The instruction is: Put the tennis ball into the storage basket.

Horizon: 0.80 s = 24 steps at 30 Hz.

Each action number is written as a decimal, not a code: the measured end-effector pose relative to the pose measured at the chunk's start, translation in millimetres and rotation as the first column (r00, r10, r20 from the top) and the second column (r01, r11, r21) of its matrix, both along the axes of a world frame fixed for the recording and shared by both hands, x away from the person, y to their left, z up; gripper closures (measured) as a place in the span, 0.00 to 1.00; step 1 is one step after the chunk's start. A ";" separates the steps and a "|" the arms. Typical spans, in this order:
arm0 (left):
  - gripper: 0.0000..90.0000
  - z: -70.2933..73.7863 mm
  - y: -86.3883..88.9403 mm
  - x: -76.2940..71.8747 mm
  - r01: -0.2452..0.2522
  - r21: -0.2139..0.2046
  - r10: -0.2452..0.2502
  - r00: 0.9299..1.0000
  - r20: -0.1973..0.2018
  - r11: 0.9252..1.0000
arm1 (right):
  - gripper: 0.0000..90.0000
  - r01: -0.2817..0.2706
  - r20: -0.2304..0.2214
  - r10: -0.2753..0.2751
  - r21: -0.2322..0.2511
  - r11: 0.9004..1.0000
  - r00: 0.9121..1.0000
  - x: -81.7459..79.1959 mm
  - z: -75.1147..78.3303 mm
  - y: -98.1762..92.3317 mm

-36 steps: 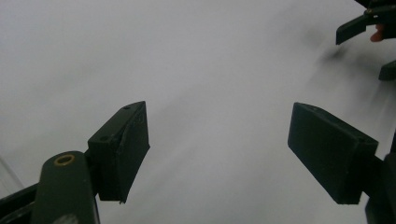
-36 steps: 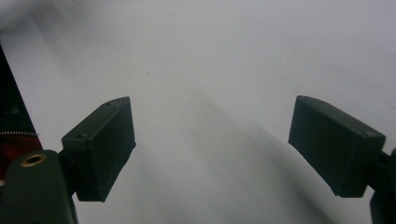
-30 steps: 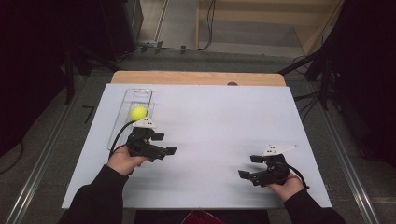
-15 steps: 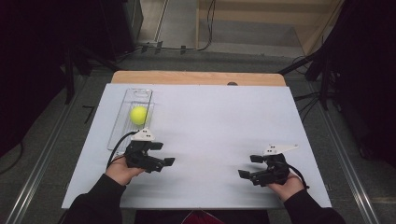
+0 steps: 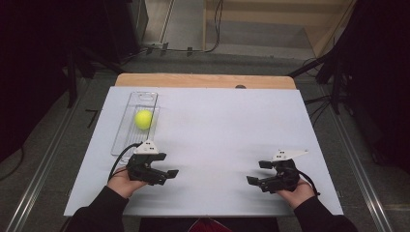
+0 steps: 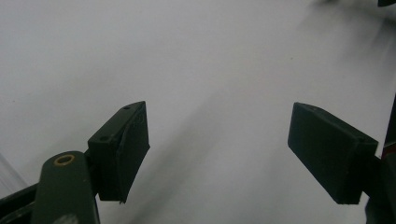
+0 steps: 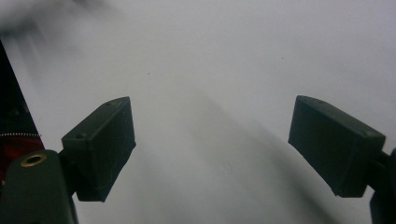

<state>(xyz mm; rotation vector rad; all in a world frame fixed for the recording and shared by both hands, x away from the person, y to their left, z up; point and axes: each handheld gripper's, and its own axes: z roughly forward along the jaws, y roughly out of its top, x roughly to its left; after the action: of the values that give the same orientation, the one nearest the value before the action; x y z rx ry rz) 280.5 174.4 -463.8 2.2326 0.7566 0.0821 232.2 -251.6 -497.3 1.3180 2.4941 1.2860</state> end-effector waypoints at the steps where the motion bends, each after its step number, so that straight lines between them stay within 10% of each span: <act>1: 0.24 -0.3 0.4 -0.9 -0.001 -0.008 0.001 1.000 0.000 1.000 | 0.14 0.000 0.000 0.000 0.000 1.000 1.000 0.0 0.0 0.0; 24: 0.24 -7.3 19.5 -15.8 -0.024 -0.008 0.024 0.999 -0.021 1.000 | 0.14 0.006 -0.005 -0.006 -0.005 1.000 1.000 0.2 -0.7 0.0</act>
<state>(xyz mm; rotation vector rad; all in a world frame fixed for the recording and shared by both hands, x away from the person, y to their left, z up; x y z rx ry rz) 264.7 193.9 -471.1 2.2201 0.7937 0.0669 232.4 -251.7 -498.0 1.3285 2.4932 1.2755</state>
